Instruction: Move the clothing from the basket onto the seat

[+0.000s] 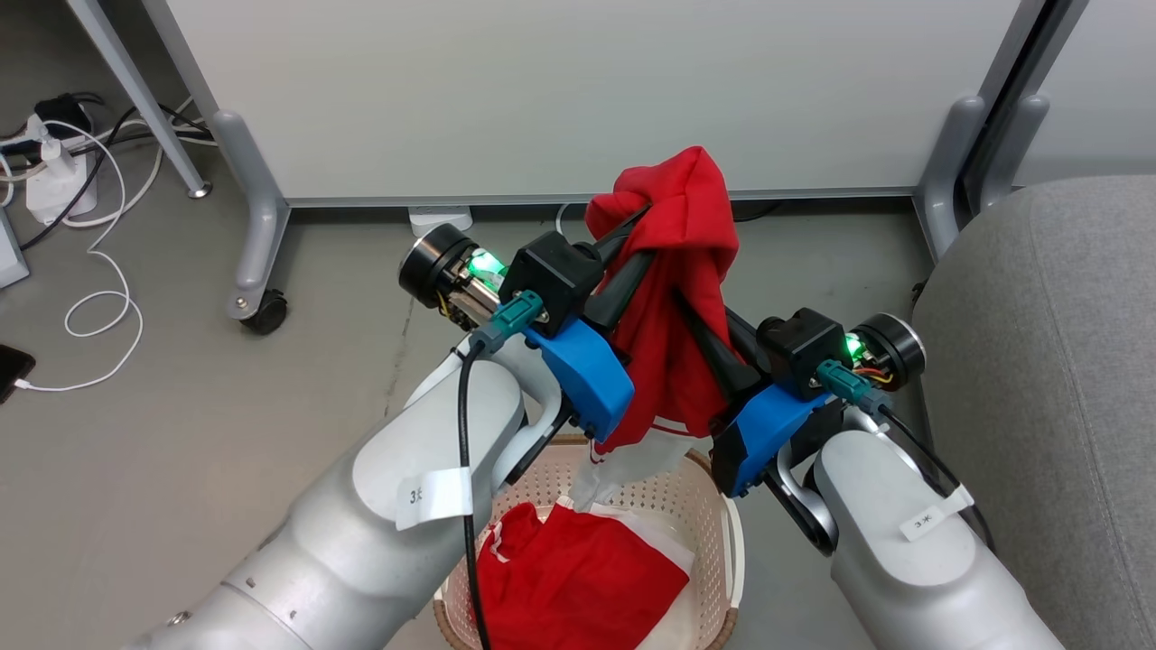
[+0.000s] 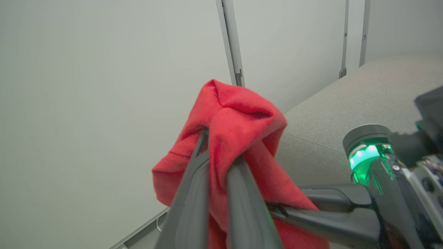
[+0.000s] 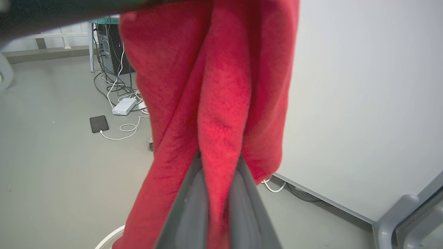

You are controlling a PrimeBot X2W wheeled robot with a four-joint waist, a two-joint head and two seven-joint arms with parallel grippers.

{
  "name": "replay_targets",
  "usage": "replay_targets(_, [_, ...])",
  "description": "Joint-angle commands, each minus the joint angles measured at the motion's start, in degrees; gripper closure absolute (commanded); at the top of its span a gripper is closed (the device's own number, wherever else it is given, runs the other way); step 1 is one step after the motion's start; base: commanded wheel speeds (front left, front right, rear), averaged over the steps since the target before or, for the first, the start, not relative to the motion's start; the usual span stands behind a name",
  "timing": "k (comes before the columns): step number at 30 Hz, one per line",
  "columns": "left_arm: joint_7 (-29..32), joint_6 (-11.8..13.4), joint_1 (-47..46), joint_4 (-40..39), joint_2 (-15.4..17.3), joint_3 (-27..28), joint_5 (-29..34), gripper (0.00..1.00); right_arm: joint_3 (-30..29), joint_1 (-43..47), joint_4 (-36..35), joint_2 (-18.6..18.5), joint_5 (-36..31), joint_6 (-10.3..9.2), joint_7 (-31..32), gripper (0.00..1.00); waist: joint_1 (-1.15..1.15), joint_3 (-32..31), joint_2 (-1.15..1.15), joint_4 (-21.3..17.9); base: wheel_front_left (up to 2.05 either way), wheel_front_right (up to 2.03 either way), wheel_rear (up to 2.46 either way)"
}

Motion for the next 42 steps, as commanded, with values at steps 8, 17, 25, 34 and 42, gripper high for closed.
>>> replay_targets(8, [-0.6, -0.3, -1.1, 0.8, 0.2, -0.3, -0.3, 1.0, -0.4, -0.7, -0.4, -0.1, 0.2, 0.01, -0.1, 1.0, 0.0, 0.3, 0.0, -0.2, 0.0, 0.0, 0.0])
replay_targets(17, [-0.6, 0.0, -1.2, 2.2, 0.1, -0.7, -0.4, 0.0, -0.6, -0.3, -1.0, -0.1, 1.1, 0.01, -0.1, 1.0, 0.0, 0.6, 0.0, -0.4, 0.0, 0.0, 0.0])
replay_targets(25, [-1.0, 0.5, -1.0, 2.7, 0.1, -0.8, -0.3, 0.0, -2.1, 0.1, -2.0, -0.1, 1.7, 0.01, -0.1, 1.0, 0.0, 1.1, 0.0, -0.8, 0.0, 0.0, 0.0])
replay_targets(34, [-1.2, 1.0, -0.7, 1.2, 0.9, -0.6, 0.1, 0.0, -6.5, 1.4, -5.6, -0.1, 1.2, 0.01, -0.1, 1.0, 0.0, 3.0, 0.0, -4.2, 0.0, 0.0, 0.0])
replay_targets(42, [-1.4, 1.2, 0.6, -0.5, 1.6, -1.0, 0.7, 0.0, -12.0, 3.2, -10.2, -0.1, -0.1, 0.01, -0.1, 1.0, 0.0, 5.1, 0.0, -8.7, 0.0, 0.0, 0.0])
